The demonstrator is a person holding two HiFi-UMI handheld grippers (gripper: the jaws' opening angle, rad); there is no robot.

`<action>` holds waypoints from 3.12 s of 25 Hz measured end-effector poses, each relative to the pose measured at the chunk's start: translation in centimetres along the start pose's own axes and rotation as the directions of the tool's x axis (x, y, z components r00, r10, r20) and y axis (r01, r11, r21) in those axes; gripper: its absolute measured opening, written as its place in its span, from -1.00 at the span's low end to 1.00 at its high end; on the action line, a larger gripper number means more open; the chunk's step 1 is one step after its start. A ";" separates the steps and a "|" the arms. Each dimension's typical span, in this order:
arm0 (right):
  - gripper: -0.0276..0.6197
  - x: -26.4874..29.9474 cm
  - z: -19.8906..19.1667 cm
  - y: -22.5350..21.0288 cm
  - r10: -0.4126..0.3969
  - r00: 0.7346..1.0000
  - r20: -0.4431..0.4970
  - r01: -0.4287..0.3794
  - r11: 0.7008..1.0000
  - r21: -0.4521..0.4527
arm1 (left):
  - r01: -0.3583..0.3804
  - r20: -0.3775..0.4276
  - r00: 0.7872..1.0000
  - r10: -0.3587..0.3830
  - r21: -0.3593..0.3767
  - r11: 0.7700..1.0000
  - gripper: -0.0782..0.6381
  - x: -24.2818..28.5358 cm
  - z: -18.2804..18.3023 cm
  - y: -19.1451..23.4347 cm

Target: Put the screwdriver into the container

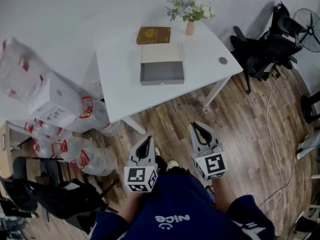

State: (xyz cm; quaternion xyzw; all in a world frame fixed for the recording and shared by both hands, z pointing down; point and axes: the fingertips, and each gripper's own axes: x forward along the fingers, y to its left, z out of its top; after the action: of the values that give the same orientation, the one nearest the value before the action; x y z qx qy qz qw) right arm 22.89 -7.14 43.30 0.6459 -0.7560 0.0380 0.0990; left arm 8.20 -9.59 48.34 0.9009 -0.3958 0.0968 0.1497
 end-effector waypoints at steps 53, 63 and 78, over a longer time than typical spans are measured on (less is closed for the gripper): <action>-0.80 34.6 3.5 -4.8 0.138 0.965 -0.222 -0.192 0.951 -0.244 | -0.019 -0.046 0.999 0.019 -0.004 1.000 -0.73 10.4 5.6 18.9; -0.80 38.4 -1.9 -4.9 0.163 0.914 -0.372 -0.249 0.948 -0.198 | -0.091 -0.045 0.995 0.091 0.000 0.996 -0.73 9.8 6.1 22.3; -0.80 42.1 -7.5 -3.2 0.267 0.761 -0.591 -0.433 0.887 -0.157 | -0.117 -0.091 0.989 0.113 -0.036 0.993 -0.73 11.2 5.0 23.0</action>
State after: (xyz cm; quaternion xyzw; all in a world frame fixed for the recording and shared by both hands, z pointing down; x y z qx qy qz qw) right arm 20.62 -47.03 58.80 0.4310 -0.7998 0.1325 0.3962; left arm -1.10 -33.73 51.37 0.8681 -0.4418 0.1371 0.1799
